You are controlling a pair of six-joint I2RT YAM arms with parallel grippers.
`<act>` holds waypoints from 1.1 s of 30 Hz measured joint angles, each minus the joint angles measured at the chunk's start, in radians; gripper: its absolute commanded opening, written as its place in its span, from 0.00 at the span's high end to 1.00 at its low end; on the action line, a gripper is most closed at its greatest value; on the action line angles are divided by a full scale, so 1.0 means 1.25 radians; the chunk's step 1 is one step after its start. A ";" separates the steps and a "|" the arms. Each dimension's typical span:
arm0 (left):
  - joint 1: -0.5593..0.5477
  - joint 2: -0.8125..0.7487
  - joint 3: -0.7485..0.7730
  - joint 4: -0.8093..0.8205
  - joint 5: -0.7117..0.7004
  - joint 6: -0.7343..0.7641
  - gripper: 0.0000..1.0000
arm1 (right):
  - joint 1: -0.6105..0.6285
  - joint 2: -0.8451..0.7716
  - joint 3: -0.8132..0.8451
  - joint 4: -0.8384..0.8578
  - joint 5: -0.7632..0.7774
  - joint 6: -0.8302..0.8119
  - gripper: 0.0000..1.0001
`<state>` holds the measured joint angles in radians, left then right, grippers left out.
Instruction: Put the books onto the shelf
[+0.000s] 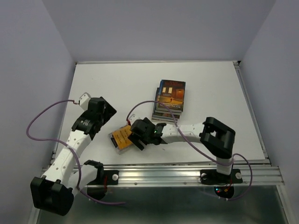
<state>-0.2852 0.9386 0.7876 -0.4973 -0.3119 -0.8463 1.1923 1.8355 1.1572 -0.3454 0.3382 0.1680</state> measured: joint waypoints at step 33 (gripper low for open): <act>0.220 0.262 -0.051 0.173 0.022 -0.052 0.13 | -0.261 0.290 0.454 -0.069 -0.146 0.133 0.00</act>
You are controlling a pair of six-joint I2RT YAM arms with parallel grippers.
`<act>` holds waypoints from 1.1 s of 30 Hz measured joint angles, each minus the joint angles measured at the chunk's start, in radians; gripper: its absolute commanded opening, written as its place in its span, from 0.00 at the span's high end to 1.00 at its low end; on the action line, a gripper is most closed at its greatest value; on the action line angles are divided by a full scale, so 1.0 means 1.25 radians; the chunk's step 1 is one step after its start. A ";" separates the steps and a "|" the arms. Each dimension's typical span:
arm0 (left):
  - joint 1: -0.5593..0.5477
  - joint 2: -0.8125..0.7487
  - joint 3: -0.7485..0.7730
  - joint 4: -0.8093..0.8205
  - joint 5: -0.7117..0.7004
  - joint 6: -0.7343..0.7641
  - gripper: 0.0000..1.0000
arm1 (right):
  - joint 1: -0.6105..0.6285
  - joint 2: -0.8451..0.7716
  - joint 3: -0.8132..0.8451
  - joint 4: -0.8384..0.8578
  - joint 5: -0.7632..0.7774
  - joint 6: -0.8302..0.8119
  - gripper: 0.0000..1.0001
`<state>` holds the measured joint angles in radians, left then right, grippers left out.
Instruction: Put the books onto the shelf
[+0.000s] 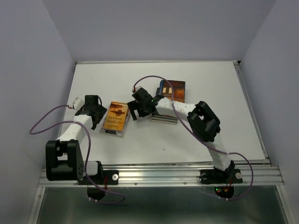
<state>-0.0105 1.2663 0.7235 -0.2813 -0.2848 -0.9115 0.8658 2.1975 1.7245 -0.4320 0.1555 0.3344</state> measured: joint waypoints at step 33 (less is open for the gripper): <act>-0.216 -0.091 -0.085 -0.055 0.052 -0.156 0.41 | -0.068 0.029 0.039 -0.012 -0.089 0.003 0.00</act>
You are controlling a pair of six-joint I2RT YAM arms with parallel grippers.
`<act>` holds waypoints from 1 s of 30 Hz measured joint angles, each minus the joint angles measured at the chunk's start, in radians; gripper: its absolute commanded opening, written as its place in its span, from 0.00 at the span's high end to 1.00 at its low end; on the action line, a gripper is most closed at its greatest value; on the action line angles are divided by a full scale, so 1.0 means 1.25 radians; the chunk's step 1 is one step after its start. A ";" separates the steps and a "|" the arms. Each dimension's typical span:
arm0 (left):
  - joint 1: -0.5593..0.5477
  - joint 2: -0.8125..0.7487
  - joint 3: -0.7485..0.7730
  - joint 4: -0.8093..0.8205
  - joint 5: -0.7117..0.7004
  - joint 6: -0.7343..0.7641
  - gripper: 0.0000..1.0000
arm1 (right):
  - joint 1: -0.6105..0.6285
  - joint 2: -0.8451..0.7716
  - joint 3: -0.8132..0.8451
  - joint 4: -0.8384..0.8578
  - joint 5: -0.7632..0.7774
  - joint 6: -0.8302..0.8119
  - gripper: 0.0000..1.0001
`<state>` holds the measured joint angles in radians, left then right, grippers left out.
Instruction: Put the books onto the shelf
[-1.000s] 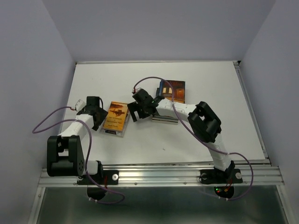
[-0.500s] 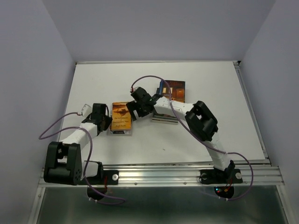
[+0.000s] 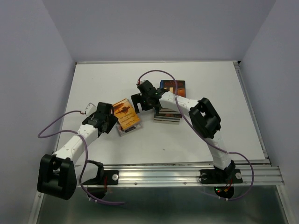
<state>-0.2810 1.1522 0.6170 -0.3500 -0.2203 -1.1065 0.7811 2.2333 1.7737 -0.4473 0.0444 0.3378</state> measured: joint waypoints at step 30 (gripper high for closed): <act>0.054 0.063 0.034 0.184 0.133 0.146 0.44 | -0.001 -0.023 0.000 -0.020 0.003 -0.037 0.00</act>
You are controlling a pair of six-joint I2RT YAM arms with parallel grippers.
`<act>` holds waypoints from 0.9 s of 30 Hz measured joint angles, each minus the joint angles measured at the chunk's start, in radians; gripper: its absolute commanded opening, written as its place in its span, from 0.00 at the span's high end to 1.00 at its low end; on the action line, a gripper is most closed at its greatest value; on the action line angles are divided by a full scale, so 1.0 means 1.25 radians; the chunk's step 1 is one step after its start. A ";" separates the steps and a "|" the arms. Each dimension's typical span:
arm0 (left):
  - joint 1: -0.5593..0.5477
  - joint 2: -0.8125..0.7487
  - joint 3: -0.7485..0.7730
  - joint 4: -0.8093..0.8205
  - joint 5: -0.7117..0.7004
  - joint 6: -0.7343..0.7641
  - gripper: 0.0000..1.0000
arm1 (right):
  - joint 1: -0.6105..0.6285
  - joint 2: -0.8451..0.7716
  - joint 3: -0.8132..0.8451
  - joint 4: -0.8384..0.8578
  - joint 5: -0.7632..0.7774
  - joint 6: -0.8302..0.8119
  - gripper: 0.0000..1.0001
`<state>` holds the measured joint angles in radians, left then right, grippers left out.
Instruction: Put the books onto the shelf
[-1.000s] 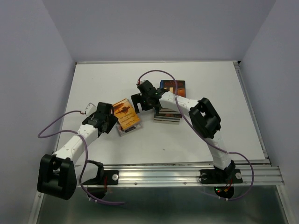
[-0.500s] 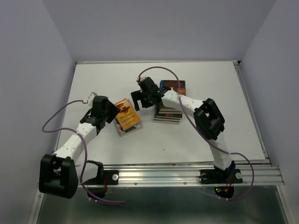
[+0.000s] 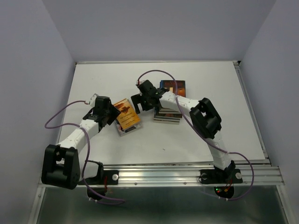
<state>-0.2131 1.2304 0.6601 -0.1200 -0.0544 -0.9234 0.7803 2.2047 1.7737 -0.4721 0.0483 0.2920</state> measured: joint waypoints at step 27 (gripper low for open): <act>0.021 0.090 -0.056 0.177 0.130 0.112 0.42 | -0.012 0.029 0.012 -0.006 -0.096 -0.076 0.00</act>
<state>-0.1864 1.3430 0.5907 0.1017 0.1078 -0.7830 0.7654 2.2414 1.7889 -0.4793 -0.0723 0.1970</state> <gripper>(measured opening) 0.582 0.994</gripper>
